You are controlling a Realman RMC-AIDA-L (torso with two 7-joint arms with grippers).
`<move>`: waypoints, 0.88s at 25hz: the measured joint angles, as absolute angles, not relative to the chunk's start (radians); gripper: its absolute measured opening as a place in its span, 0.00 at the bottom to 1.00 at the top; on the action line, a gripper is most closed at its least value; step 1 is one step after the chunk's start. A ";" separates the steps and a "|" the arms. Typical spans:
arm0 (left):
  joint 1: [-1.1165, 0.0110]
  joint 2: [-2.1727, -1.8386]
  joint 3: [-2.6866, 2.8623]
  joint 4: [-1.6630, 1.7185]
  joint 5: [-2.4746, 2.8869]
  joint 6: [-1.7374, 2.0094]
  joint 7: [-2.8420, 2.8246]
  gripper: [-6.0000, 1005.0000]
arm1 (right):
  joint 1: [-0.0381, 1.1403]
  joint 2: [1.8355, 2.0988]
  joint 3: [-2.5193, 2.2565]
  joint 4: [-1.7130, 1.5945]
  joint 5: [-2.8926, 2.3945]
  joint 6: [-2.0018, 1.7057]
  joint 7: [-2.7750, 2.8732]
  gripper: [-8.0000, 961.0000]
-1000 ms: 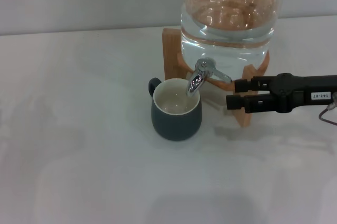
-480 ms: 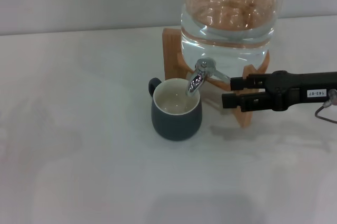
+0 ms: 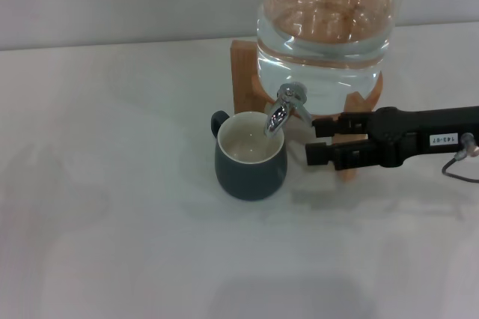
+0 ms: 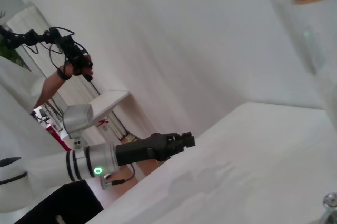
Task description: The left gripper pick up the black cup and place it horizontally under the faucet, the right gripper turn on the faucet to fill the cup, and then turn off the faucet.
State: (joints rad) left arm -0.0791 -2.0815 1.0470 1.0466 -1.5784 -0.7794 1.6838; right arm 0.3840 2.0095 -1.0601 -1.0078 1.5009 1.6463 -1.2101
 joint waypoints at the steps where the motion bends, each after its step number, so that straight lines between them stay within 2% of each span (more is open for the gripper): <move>1: -0.078 -2.082 1.047 1.046 -1.578 -0.780 1.683 0.26 | 0.384 2.010 -1.067 -1.008 1.504 1.647 -1.210 0.88; 8: -0.069 -2.082 1.048 1.046 -1.578 -0.788 1.680 0.26 | 0.385 2.010 -1.100 -1.012 1.516 1.650 -1.209 0.88; 13: -0.066 -2.082 1.048 1.046 -1.578 -0.790 1.680 0.26 | 0.368 1.998 -1.060 -1.009 1.509 1.647 -1.209 0.88; 18: -0.066 -2.082 1.048 1.046 -1.578 -0.790 1.679 0.26 | 0.352 1.996 -1.039 -1.019 1.507 1.692 -1.209 0.88; 22: -0.066 -2.082 1.048 1.046 -1.578 -0.790 1.678 0.26 | 0.351 1.982 -1.038 -1.021 1.508 1.712 -1.206 0.88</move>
